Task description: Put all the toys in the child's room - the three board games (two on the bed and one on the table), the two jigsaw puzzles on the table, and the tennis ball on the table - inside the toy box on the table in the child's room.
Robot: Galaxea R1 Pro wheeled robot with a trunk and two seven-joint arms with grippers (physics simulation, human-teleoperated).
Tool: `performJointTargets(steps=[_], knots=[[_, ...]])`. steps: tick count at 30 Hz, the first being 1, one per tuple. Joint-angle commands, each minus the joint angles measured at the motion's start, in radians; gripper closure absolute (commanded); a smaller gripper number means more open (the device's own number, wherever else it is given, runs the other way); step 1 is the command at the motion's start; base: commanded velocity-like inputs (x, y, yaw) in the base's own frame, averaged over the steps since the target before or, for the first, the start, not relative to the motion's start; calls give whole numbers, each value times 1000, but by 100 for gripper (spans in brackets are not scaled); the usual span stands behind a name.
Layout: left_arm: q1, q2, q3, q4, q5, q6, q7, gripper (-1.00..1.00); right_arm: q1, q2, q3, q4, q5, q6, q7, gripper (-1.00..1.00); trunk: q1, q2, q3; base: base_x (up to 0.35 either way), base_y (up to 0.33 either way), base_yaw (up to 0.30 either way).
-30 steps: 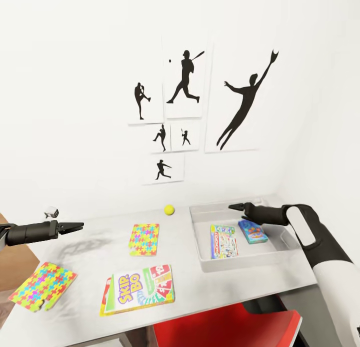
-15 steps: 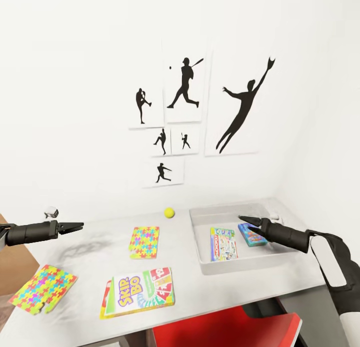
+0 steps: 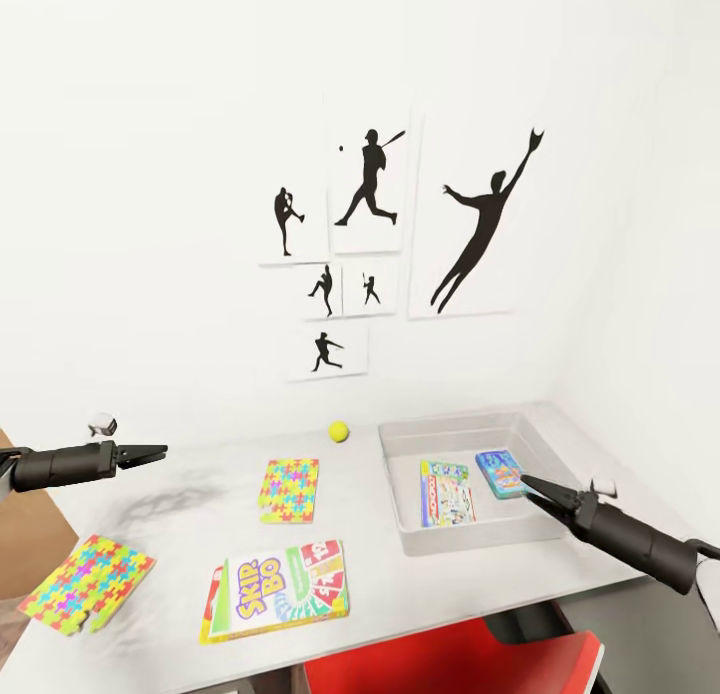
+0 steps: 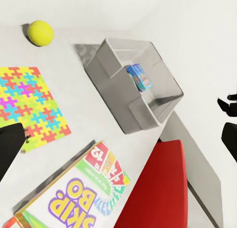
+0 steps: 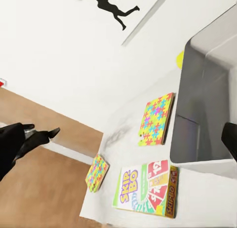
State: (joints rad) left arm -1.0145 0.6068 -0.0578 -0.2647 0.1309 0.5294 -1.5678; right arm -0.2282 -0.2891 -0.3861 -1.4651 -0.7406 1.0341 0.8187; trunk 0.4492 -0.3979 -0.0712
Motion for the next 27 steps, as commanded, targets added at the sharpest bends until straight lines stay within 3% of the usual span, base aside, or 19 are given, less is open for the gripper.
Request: performJointTargets(steps=[1,9,14,19,27], knots=[[-1,1,-6,0,6,11,-3,-100,16,1,-9,-7,4,-9,18,-100,1,-2,-1,0,0,0],[-1,2,-7,1,6,11,-3,-100,166,5,-31,-22,6,-191,156,-100,1,-2,12,0,0,0],[-1,2,-7,1,6,11,-3,-100,231,7,-31,-19,10,-290,225,-100,1,-2,20,0,0,0],[-1,2,-7,1,6,11,-3,-100,258,9,-30,-14,10,-351,247,-100,1,-2,28,0,0,0],[-1,2,-7,1,6,11,-3,-100,270,11,-30,-11,10,-376,256,-100,1,-2,41,0,0,0]])
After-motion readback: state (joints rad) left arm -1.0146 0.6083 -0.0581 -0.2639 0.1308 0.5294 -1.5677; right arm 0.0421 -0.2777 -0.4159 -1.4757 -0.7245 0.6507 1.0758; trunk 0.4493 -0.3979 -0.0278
